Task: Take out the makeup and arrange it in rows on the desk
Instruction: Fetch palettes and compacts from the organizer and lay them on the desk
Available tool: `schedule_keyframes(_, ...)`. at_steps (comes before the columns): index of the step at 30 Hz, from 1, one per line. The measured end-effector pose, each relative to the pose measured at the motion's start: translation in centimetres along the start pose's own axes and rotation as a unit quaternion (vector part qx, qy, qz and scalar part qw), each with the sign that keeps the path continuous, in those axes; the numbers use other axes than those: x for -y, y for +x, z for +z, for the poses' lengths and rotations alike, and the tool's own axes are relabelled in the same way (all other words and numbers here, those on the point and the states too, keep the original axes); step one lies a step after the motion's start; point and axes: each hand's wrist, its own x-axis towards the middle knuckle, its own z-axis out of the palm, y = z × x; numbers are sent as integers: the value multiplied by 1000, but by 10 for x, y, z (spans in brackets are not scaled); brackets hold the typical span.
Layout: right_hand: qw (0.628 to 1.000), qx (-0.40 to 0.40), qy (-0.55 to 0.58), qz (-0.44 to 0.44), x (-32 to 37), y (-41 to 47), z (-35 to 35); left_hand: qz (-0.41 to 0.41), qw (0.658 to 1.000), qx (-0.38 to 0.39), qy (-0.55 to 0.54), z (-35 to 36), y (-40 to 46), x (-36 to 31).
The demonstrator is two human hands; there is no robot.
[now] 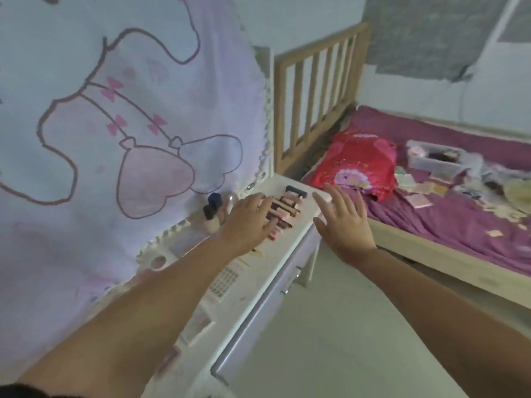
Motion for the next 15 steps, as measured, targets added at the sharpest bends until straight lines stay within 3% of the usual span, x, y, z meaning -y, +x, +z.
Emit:
schedule_keyframes(4,987,22,-51,148,-103,-112,-25,115,993,28,0,23,37,-129)
schedule_keyframes(9,941,89,-72,318,-197,-290,-61,216,974,64,-31,57,23,-312)
schedule_keyframes(15,842,137,-95,513,-245,-497,-110,343,928,143,-2,99,-33,-507)
